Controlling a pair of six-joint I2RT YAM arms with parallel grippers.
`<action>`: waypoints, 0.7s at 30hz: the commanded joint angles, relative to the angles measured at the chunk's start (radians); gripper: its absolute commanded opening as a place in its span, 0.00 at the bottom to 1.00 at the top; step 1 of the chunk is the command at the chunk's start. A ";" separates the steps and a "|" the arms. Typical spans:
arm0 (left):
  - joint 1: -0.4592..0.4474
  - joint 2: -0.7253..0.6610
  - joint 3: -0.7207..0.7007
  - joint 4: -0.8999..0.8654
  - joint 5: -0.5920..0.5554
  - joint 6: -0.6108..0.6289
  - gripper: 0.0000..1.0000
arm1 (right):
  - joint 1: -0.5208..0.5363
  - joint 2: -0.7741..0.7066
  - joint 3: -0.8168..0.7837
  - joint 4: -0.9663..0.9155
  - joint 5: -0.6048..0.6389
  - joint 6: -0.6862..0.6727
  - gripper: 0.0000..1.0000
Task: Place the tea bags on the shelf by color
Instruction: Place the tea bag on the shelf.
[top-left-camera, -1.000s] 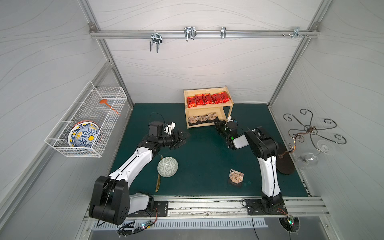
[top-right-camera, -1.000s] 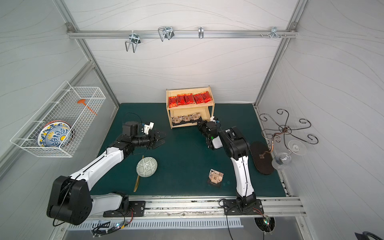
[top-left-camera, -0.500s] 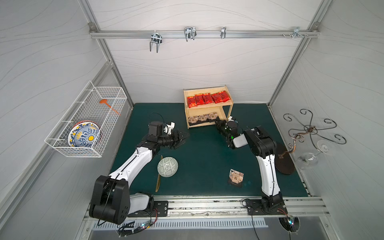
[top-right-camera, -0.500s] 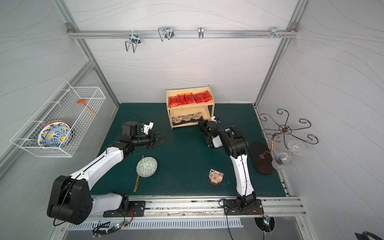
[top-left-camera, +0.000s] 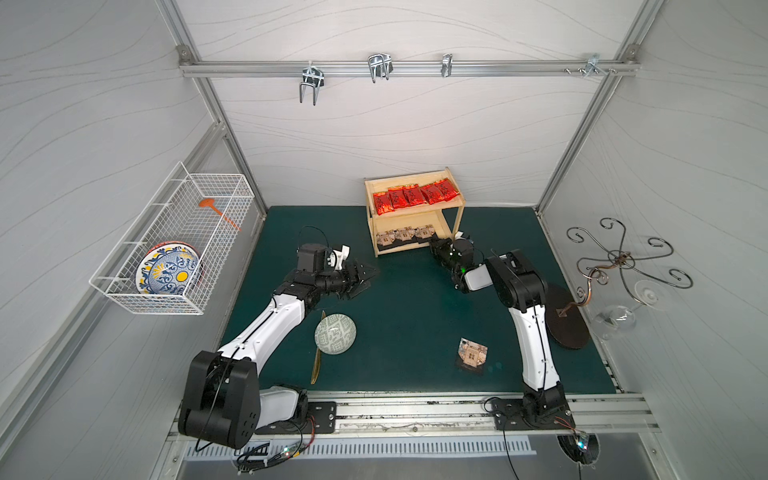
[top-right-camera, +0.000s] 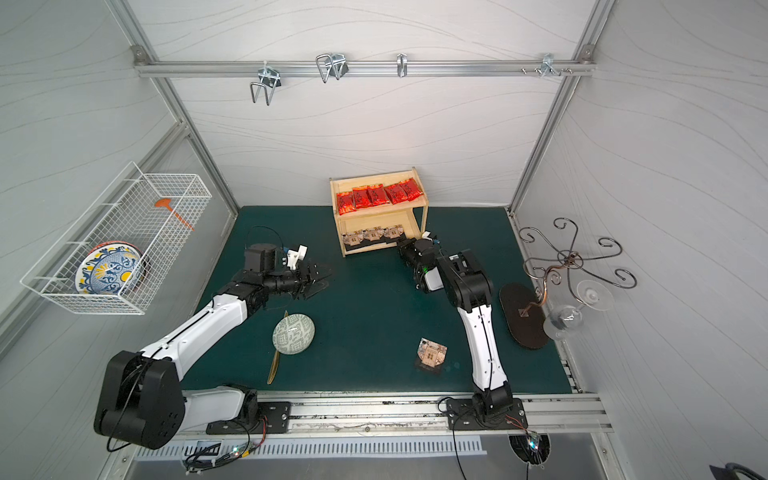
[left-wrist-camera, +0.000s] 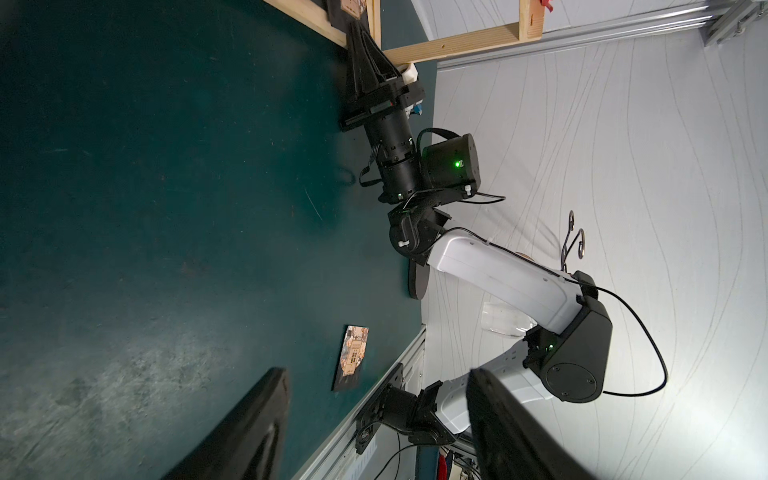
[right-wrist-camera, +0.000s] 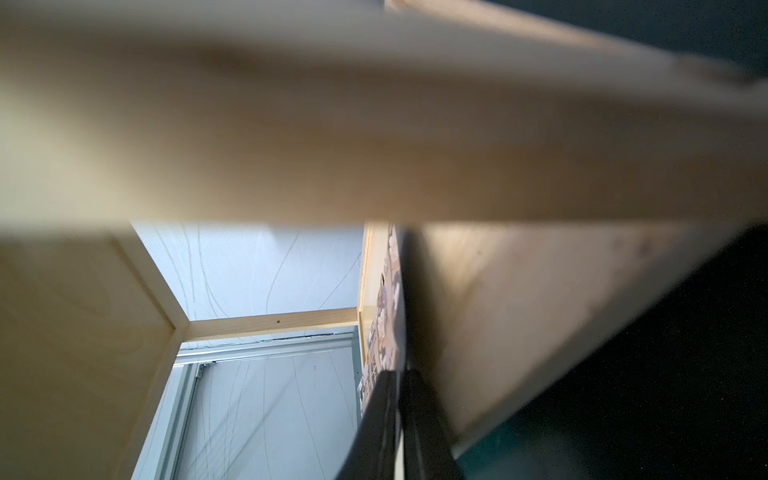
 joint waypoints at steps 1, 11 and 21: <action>0.006 -0.010 0.001 0.017 0.008 0.023 0.72 | -0.002 0.032 0.020 -0.034 -0.056 -0.005 0.16; 0.009 -0.014 -0.001 0.020 0.006 0.020 0.72 | -0.014 -0.069 -0.003 -0.244 -0.120 -0.036 0.54; 0.015 -0.021 -0.006 0.044 0.008 0.003 0.72 | -0.019 -0.224 0.035 -0.703 -0.157 -0.195 0.71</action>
